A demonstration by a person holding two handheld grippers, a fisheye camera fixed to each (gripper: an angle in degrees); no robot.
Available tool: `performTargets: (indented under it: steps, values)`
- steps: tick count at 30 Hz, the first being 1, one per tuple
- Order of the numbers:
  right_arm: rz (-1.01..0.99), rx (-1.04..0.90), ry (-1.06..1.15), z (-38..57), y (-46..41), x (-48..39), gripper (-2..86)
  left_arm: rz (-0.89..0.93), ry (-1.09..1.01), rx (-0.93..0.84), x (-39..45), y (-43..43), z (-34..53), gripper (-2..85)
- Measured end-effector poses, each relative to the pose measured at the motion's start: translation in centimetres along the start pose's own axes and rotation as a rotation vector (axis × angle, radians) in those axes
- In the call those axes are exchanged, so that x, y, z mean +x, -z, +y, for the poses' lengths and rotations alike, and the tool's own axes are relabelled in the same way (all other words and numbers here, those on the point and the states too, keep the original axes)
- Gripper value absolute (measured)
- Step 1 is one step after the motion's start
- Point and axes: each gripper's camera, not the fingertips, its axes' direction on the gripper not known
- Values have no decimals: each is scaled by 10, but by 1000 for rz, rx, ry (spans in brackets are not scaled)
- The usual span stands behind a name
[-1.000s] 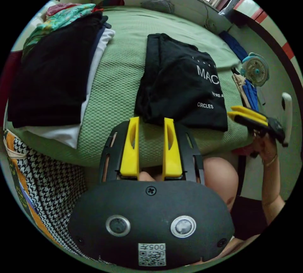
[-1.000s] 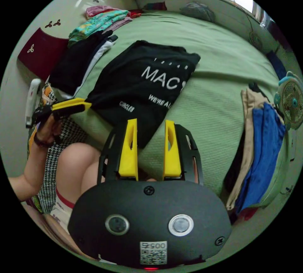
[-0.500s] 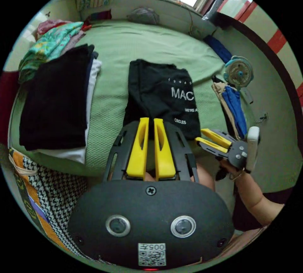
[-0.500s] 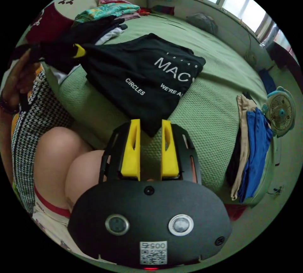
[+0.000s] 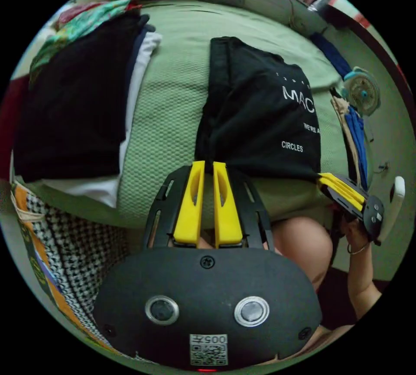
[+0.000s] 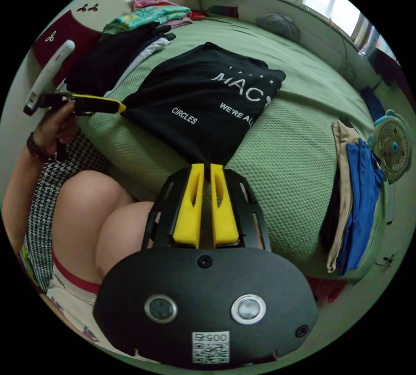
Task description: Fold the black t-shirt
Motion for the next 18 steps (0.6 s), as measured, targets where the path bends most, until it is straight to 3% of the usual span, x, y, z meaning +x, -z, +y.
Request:
performTargets:
  steps: [8,14,18]
  values:
    - [-63,45,37,-7,18,8,62,-97,-51,149,8,41,13,62]
    - [-46,3,14,-17,5,7,61,-79,-88,111,6,32,0,134]
    - [-65,10,14,-21,11,11,55,-74,-80,75,-3,20,-13,136]
